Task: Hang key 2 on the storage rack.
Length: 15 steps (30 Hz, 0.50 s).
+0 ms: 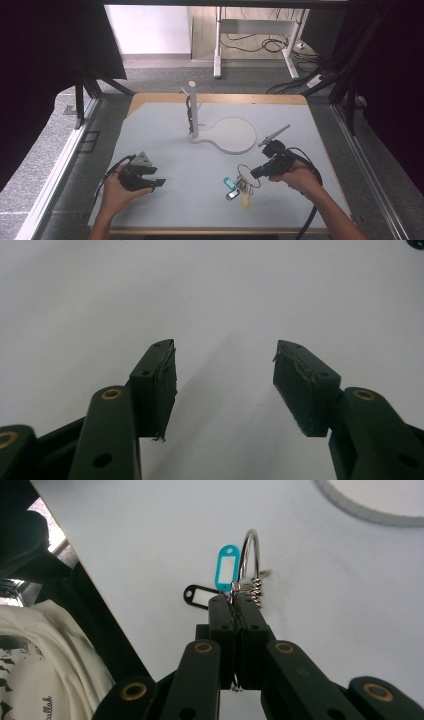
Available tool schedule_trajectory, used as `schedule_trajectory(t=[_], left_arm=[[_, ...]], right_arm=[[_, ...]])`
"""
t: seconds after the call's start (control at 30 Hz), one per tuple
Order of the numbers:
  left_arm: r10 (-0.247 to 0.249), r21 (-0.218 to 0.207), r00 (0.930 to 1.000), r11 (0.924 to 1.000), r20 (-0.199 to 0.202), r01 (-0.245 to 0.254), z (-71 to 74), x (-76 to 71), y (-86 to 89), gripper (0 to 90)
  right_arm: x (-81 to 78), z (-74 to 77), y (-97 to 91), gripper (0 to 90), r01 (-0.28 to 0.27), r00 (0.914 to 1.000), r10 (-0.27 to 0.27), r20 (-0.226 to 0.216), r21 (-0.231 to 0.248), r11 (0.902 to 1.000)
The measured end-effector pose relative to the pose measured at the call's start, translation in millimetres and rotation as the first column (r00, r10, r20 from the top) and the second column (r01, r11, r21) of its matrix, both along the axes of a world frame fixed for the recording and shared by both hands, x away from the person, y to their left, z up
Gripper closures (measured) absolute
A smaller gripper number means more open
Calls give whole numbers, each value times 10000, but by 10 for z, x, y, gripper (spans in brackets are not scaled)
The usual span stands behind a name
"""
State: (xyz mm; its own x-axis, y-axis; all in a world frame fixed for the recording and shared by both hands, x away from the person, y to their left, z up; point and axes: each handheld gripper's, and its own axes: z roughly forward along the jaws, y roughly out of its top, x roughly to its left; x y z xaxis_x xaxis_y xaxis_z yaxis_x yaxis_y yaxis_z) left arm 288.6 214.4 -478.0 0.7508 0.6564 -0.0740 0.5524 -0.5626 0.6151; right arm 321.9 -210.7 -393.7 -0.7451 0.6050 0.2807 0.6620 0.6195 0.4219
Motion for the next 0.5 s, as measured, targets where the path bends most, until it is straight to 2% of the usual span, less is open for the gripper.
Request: schedule_trajectory(t=[0.5], left_arm=[[-5, -97, 10000, 10000, -19, 5, 11, -24, 25, 428]], right_arm=[[180, 323, -48, 882, 389, 9991, -385, 181, -195, 9991]])
